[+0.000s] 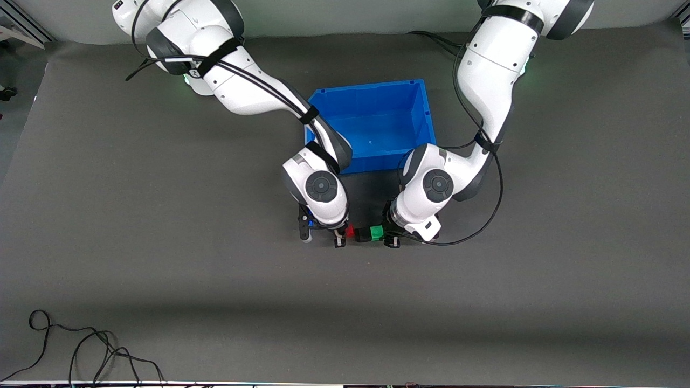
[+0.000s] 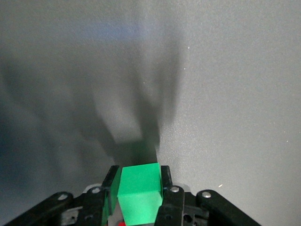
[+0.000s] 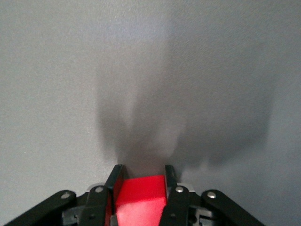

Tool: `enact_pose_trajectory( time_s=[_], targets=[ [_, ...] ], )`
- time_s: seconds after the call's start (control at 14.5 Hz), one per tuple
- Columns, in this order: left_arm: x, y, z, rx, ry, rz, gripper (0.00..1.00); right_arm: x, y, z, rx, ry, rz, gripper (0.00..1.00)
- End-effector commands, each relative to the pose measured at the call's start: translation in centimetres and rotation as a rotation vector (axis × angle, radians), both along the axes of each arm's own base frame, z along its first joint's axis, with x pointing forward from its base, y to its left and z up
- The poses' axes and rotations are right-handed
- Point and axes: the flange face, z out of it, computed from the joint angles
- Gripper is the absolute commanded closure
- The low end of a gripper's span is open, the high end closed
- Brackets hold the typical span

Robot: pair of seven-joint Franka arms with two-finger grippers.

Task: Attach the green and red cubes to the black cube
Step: 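Press the red and green cubes against the black cube's sides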

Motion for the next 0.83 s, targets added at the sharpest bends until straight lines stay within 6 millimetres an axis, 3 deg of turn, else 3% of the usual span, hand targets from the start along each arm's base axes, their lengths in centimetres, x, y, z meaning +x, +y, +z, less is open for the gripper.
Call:
enact_pose_trajectory(
  time_s=[0.0, 0.34, 0.41, 0.62, 0.76],
  targets=[
    [0.1, -0.9, 0.0, 0.013, -0.012, 0.007, 0.84, 0.4, 0.7, 0.0, -0.008, -0.005, -0.026, 1.0],
    [-0.2, -1.4, 0.0, 0.011, -0.012, 0.002, 0.83, 0.8, 0.9, -0.4, -0.003, -0.012, -0.037, 1.0],
    [-0.3, -1.5, 0.0, 0.011, -0.012, -0.001, 0.74, 1.0, 1.0, -0.2, 0.001, -0.017, -0.04, 1.0],
    [-0.3, -1.6, 0.0, 0.015, -0.014, -0.01, 0.0, 1.1, 1.1, -1.0, 0.001, -0.019, -0.039, 1.0],
    [-0.2, -1.4, 0.2, 0.016, -0.017, -0.01, 0.0, 1.1, 1.1, -1.1, 0.001, -0.019, -0.038, 1.0]
  ],
)
